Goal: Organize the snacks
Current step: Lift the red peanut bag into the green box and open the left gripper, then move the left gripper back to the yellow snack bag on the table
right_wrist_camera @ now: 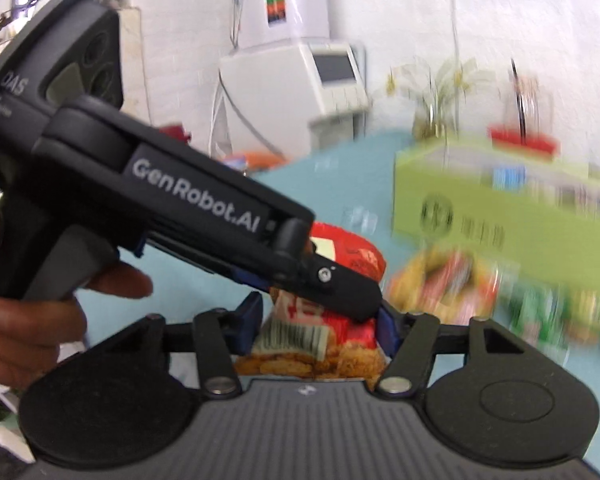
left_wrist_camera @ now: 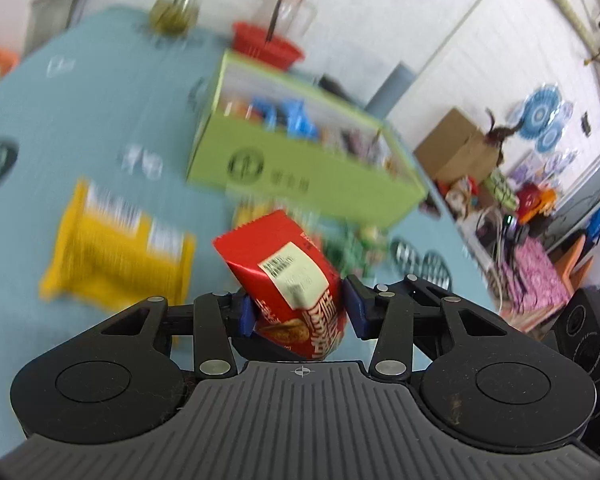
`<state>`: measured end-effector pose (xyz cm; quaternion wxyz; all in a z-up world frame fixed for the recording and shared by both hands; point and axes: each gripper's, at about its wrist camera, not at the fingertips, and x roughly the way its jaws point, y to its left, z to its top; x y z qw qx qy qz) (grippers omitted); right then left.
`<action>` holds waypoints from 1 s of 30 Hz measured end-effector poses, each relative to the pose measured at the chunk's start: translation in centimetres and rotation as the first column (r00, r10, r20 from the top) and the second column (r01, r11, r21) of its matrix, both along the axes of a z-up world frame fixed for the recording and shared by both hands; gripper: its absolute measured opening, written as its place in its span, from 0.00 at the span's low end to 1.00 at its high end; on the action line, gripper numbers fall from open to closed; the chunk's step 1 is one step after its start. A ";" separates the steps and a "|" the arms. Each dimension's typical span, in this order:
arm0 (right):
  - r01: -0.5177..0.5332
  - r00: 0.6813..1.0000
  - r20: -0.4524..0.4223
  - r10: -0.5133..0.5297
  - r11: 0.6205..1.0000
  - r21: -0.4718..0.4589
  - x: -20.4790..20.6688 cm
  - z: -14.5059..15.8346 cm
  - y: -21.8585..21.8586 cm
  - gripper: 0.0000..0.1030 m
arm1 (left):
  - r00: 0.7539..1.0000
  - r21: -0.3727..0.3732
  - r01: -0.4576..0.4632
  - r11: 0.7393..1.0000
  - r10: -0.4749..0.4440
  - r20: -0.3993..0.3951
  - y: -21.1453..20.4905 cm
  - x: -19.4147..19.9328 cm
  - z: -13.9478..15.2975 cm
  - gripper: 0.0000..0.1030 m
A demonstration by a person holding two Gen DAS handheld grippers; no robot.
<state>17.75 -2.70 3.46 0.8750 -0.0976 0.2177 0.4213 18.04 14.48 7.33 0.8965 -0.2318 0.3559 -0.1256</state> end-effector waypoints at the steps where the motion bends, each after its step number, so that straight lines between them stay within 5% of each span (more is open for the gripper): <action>1: 0.002 0.999 0.041 -0.002 1.000 -0.001 1.3 0.9 0.3 0.65 | 0.999 0.015 0.002 1.000 -0.003 0.043 0.1 1.5 1.2 0.22; 5: 0.016 0.992 0.123 -0.013 1.000 -0.024 7.7 3.7 1.9 0.65 | 0.989 0.077 0.010 0.997 -0.022 0.146 -0.5 9.4 4.8 0.20; 11: 0.082 0.995 0.068 -0.076 0.993 -0.082 17.9 3.2 3.7 0.66 | 0.995 0.056 0.039 0.998 -0.043 0.085 0.3 20.5 3.3 0.20; 12: 0.079 0.997 0.032 -0.077 0.993 -0.083 19.5 2.8 4.0 0.67 | 0.996 0.050 0.038 0.998 -0.042 0.074 0.7 21.7 2.8 0.22; 14: 0.074 0.997 -0.007 -0.075 0.995 -0.072 21.5 2.0 4.4 0.75 | 0.998 0.070 0.009 0.997 -0.013 0.068 1.4 23.1 1.9 0.44; 17: 0.084 0.996 -0.005 -0.085 0.995 -0.060 22.1 1.6 4.2 0.83 | 0.996 0.110 -0.047 0.993 0.038 0.085 2.4 22.7 1.6 0.61; 20: 0.109 0.993 0.037 -0.108 0.994 -0.018 20.5 2.1 2.2 0.92 | 0.988 0.118 -0.082 0.990 0.065 0.141 3.3 20.5 2.5 0.68; 26: 0.121 0.992 0.040 -0.123 0.991 0.054 13.7 2.2 -1.7 0.91 | 0.981 0.106 -0.109 0.988 0.089 0.175 4.0 14.0 3.2 0.75; 30: 0.080 0.996 -0.050 -0.077 0.995 0.053 9.7 0.4 -2.0 0.91 | 0.978 0.121 -0.167 0.979 0.148 0.148 5.1 8.8 1.6 0.81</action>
